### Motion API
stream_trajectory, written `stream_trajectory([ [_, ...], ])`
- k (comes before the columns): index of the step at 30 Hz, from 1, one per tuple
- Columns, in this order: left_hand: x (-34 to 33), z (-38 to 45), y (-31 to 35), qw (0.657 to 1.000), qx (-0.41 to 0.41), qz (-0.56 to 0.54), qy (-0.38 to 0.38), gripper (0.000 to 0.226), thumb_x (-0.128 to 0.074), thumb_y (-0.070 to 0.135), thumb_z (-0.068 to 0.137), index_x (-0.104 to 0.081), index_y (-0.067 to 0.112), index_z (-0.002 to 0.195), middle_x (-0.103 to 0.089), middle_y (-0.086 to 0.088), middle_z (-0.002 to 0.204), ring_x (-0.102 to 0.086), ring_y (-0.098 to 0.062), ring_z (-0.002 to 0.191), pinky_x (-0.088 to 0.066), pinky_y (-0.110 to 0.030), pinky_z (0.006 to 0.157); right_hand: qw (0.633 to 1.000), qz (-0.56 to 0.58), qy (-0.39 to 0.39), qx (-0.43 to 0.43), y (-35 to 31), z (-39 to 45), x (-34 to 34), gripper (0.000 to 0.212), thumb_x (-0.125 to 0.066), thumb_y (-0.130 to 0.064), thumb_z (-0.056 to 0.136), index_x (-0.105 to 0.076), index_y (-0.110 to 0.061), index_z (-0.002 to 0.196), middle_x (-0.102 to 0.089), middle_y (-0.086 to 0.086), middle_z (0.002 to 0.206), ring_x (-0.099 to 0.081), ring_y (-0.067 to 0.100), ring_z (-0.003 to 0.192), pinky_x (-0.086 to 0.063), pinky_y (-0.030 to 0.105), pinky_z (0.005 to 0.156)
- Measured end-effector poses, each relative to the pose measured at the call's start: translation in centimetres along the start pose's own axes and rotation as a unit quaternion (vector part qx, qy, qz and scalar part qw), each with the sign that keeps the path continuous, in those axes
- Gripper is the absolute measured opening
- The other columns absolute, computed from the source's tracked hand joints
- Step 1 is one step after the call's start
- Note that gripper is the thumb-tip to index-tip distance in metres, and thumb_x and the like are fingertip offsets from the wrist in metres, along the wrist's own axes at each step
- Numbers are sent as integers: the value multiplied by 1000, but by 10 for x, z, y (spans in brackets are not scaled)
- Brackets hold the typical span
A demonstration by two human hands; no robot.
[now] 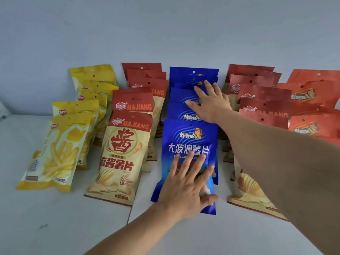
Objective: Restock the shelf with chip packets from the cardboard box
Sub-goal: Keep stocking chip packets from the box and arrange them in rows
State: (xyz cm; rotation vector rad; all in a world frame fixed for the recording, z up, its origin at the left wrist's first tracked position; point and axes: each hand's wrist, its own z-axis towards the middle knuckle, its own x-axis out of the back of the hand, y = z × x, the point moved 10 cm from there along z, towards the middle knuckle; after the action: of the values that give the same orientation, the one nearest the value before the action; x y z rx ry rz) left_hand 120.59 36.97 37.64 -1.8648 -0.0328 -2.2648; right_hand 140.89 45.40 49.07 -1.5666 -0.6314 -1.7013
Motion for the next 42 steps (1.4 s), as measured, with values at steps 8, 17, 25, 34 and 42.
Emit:
stream_trajectory([
  [8,-7,16,-12,999,19,24,19,81,-26,73,97,-30,17,156,-33,-3,164,-28,-31,151,-21,-58,121,999,19,-16,24,-10,5,-22,75,-22,-75,95,-11,-36,159,1,-3,169,3,27,155,-11,54,122],
  [17,-19,22,-16,999,31,7,9,75,-19,67,101,-36,17,155,-33,-1,164,-24,-28,153,-20,-57,122,999,-11,-16,32,-7,11,-37,73,-21,-73,97,-14,-35,159,2,-3,169,4,28,155,-10,54,121],
  [25,-19,22,-19,998,43,14,-40,78,-1,66,100,-13,19,161,-12,1,170,-1,-25,157,1,-53,125,999,-11,22,33,-17,-23,-15,71,-19,-68,99,-18,-31,159,-10,-2,168,-1,23,155,-6,51,123],
  [34,1,30,-16,995,57,-16,-86,73,-16,63,102,-6,23,161,-4,1,170,2,-26,157,0,-55,125,997,38,65,-11,3,-131,19,60,-32,-57,103,-33,-25,154,-25,-1,164,-17,23,152,-15,47,121],
  [42,32,33,22,991,85,-98,-18,74,-19,62,103,-8,19,162,-6,-3,170,1,-24,157,-3,-44,127,953,175,146,-201,102,-241,29,63,-42,-56,101,-33,-21,153,-33,3,160,-32,28,146,-32,52,117],
])
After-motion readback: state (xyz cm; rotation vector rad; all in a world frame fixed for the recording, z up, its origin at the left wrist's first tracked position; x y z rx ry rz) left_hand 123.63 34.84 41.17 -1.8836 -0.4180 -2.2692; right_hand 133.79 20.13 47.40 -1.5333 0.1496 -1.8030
